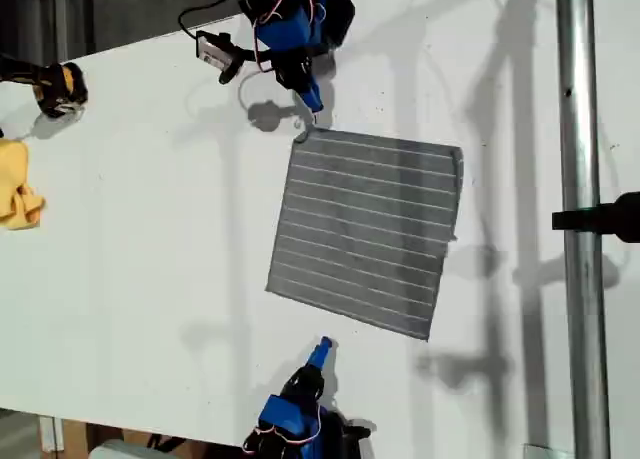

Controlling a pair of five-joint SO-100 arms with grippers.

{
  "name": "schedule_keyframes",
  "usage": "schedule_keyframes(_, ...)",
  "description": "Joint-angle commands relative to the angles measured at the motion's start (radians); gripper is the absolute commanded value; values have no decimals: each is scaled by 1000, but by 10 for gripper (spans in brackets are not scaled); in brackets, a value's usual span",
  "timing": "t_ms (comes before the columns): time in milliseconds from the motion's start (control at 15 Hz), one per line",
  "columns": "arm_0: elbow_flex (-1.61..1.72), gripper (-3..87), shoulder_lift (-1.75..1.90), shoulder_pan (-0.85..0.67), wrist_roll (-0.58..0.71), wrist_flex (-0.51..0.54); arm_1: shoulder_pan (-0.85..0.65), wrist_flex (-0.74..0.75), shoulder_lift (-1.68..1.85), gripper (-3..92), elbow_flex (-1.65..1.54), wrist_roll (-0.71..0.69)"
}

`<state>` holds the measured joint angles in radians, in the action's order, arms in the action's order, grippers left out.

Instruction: Grasp corners of a towel and fold twice.

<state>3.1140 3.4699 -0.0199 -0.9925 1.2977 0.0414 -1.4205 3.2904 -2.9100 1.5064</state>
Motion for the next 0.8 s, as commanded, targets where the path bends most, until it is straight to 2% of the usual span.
schedule_keyframes(0, 3, -16, 8, -155, -407, -23, -5, 48, -3, -2, 72, 46)
schedule_keyframes(333, 3, -16, 8, -155, -407, -21, 11, 26, -18, -2, 121, 48)
schedule_keyframes(600, 3, -16, 8, -155, -410, -20, 95, 34, -442, -2, 446, 44)
schedule_keyframes(733, 5, -16, 8, -150, -416, -18, 207, 48, -623, -2, 589, 43)
